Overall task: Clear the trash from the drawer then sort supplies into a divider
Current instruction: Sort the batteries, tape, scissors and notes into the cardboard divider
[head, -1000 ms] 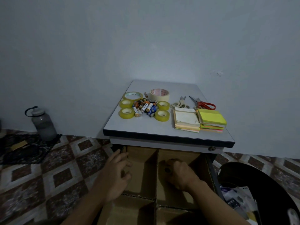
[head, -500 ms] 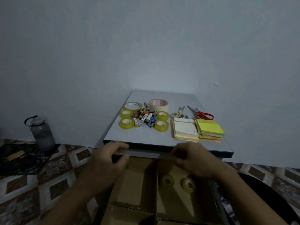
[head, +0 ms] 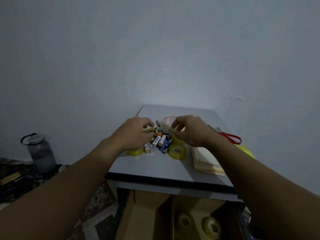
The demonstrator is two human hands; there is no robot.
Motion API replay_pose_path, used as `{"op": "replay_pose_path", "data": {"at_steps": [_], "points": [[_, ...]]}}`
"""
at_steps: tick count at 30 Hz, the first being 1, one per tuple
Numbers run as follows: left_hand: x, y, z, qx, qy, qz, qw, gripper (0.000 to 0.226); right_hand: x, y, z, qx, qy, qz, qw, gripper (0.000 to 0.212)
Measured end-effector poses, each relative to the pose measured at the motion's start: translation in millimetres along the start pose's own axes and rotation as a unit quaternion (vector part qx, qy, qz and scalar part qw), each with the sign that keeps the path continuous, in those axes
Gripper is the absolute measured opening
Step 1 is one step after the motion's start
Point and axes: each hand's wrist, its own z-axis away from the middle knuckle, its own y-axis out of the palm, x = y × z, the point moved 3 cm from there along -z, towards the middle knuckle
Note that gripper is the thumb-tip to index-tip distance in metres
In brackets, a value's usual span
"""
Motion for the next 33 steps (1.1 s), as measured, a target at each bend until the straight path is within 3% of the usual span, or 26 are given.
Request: {"op": "replay_pose_path", "data": {"at_steps": [10,24,33], "points": [[9,13,-23,0.031,0.003,-0.105,0.994,0.038,1,25,-38,0.057,-0.020,0.053,0.997,0.030],[11,19,-34,0.014,0.012,-0.112,0.994,0.021,4,31,-38,0.012,-0.044,0.071,0.996,0.021],[15,21,-39,0.019,0.017,-0.107,0.994,0.024,-3,37,-43,-0.017,-0.028,0.033,0.999,0.020]]}}
